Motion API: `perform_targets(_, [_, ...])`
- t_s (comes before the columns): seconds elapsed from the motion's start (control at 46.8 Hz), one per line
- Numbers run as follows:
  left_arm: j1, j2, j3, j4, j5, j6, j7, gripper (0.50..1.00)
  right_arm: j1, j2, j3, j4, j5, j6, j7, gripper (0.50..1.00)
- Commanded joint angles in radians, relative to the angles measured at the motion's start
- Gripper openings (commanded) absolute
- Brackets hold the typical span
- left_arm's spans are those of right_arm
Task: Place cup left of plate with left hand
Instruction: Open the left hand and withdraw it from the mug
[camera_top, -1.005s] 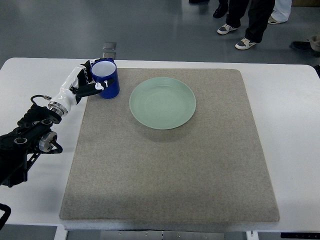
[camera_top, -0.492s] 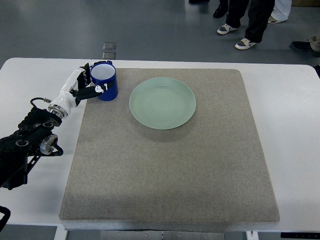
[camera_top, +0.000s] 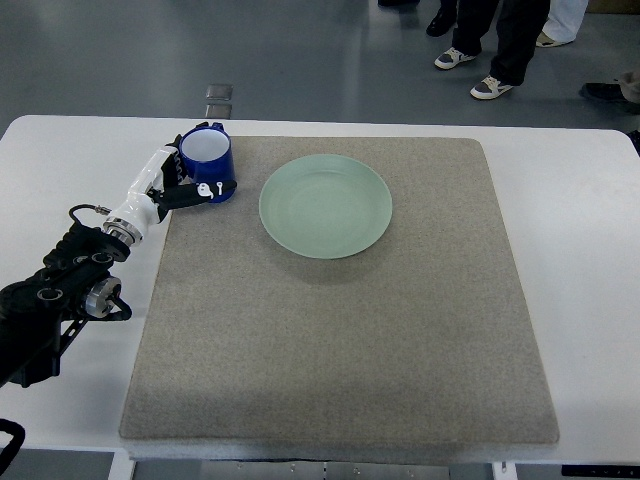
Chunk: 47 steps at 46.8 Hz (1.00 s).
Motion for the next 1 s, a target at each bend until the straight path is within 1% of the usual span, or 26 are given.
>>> perform_targets(0.0, [0.000,0.002,-0.002,-0.002,-0.002,0.000,0.000,0.994,0.000,0.000,0.000,0.000,0.000,0.000,0.000,0.932])
perform_targets(0.235, [0.001,0.017,-0.007,-0.006,-0.060,-0.008,0.000,0.996,0.000,0.000,0.000,0.000,0.000,0.000,0.000,0.932])
perform_targets(0.406, [0.023,0.020,-0.017,-0.006,-0.102,-0.049,0.000,0.996,0.000,0.000,0.000,0.000,0.000,-0.001,0.000,0.932])
perform_targets(0.62, [0.023,0.054,-0.030,-0.010,-0.172,-0.103,0.000,0.996,0.000,0.000,0.000,0.000,0.000,0.000,0.000,0.932])
perform_targets(0.748, [0.024,0.083,-0.073,-0.035,-0.218,-0.143,0.000,0.996,0.000,0.000,0.000,0.000,0.000,0.000,0.000,0.932])
perform_targets(0.876, [0.023,0.106,-0.122,-0.045,-0.224,-0.158,0.000,0.996,0.000,0.000,0.000,0.000,0.000,0.000,0.000,0.932])
perform_targets(0.983, [0.017,0.119,-0.175,-0.045,-0.224,-0.202,0.000,0.996,0.000,0.000,0.000,0.000,0.000,0.000,0.000,0.932])
